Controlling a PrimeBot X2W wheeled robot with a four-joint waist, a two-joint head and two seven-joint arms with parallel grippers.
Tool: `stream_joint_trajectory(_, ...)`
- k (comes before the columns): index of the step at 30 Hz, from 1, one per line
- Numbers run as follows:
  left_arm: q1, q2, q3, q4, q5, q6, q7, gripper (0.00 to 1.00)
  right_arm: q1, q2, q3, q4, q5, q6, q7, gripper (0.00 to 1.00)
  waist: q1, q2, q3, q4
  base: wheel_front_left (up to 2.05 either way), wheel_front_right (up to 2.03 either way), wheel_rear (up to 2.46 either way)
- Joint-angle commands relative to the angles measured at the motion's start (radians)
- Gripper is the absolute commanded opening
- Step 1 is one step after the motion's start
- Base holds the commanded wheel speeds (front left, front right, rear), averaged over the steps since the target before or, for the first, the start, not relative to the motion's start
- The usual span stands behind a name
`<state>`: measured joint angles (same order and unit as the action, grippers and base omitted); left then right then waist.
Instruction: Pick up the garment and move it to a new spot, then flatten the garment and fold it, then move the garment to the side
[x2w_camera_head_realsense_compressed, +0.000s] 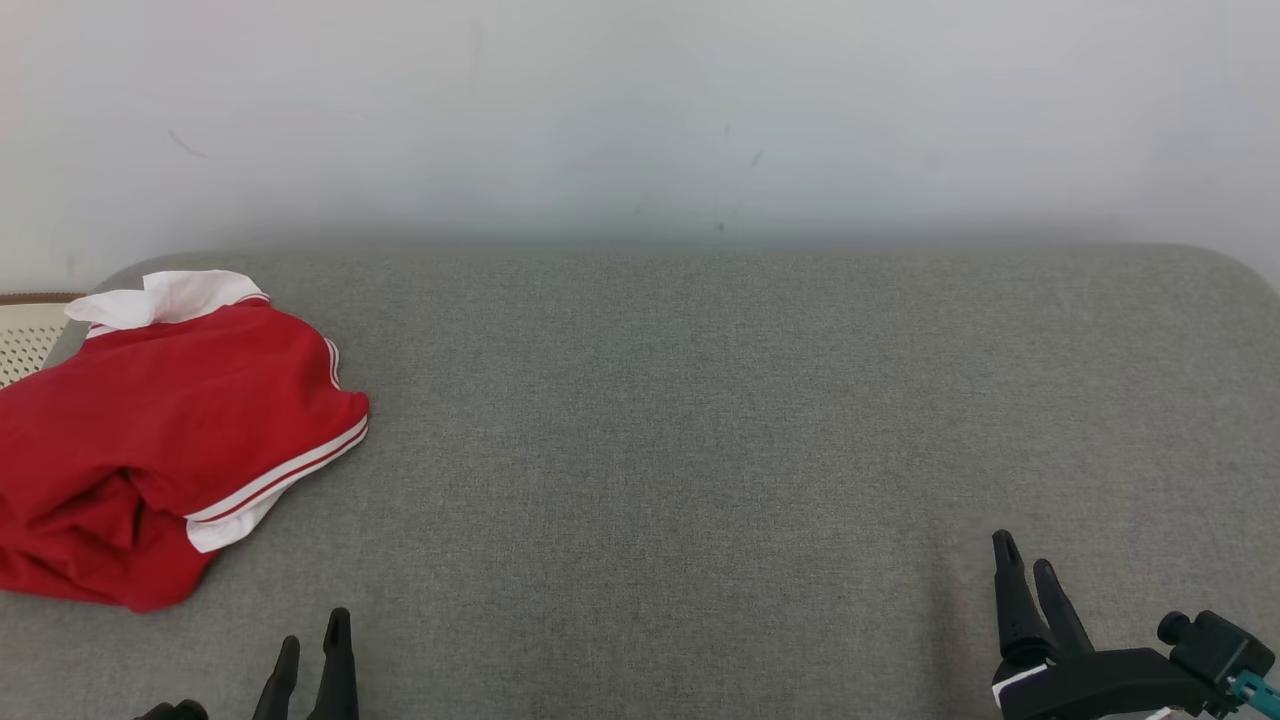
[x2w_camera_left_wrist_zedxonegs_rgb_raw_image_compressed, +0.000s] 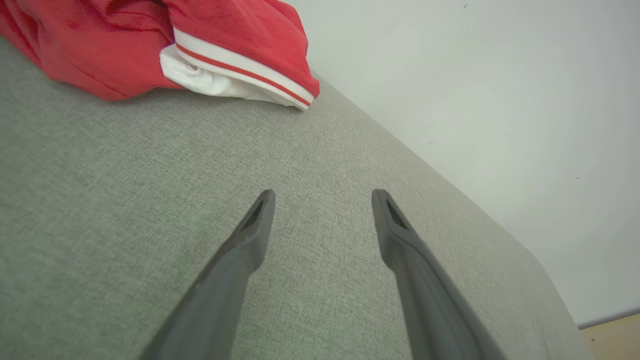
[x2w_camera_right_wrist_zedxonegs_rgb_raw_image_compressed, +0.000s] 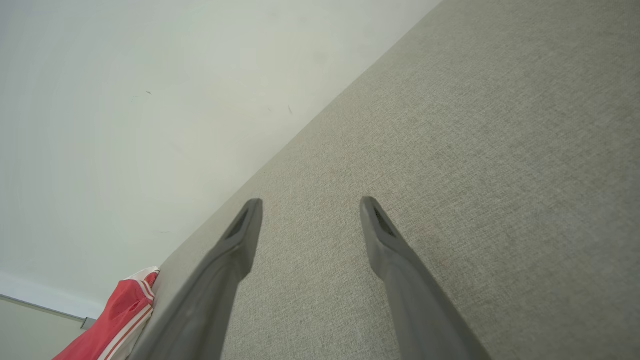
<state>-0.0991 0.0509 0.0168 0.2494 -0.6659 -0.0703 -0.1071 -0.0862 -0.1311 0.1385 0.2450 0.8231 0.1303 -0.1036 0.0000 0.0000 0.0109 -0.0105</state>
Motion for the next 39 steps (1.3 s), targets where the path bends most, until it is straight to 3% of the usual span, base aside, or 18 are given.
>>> stream_joint_trajectory(1, 0.008, 0.008, -0.004, -0.011, 0.031, 0.002, -0.009, 1.0, -0.005, -0.011, 0.007, -0.009, -0.024, 0.0, -0.008, 1.0, 0.0, 0.0, 0.0, 0.0, 0.0, 0.0, 0.0)
stream_joint_trajectory(20, 0.023, 0.015, -0.018, -0.015, 0.231, 0.054, -0.059, 1.0, 0.008, -0.014, 0.018, 0.005, -0.231, 0.0, -0.061, 1.0, 0.0, 0.0, -0.006, -0.003, 0.0, 0.0, 0.0)
stream_joint_trajectory(39, 0.038, 0.015, -0.037, -0.026, 0.419, 0.055, -0.104, 1.0, 0.018, -0.029, 0.064, -0.006, -0.416, 0.001, -0.105, 1.0, 0.0, 0.0, -0.015, -0.011, 0.0, 0.0, 0.0)
